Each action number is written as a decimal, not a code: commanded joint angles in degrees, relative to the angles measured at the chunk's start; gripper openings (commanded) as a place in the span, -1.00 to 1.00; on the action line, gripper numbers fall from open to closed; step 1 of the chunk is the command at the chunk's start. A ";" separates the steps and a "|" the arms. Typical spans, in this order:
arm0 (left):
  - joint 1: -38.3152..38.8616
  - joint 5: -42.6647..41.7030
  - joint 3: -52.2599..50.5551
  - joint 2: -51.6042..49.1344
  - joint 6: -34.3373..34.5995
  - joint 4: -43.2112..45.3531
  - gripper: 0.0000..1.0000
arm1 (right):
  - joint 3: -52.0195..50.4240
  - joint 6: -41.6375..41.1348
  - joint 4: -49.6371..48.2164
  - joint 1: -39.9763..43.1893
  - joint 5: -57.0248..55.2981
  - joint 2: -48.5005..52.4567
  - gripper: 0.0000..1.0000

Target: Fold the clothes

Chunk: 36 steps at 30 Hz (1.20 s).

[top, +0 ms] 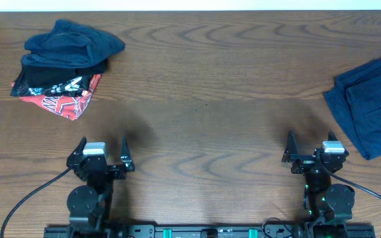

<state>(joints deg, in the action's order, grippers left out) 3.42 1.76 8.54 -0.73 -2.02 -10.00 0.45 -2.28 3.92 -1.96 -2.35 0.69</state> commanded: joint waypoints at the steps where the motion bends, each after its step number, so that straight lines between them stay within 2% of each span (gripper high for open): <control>1: -0.33 0.72 -5.44 0.63 -1.05 8.02 0.96 | -0.13 0.83 0.13 0.17 0.04 -0.24 0.98; 2: -0.42 0.72 -7.23 0.63 -1.03 11.28 0.96 | -0.13 0.83 0.13 0.17 0.04 -0.24 0.98; 4: -0.70 0.72 -8.24 0.63 -1.01 12.22 0.96 | -0.13 0.83 0.13 0.17 0.04 -0.24 0.98; 11: -0.72 0.63 -8.31 0.52 -0.96 5.73 0.96 | -0.13 0.83 0.13 0.17 0.04 -0.24 0.99; 36: -0.72 0.63 -8.31 -0.63 -0.96 5.99 0.96 | -0.13 0.83 0.13 0.17 0.04 -0.24 0.98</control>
<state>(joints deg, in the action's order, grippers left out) 3.05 1.63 1.21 -1.21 -2.00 -1.50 0.45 -2.28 3.90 -1.96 -2.33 0.69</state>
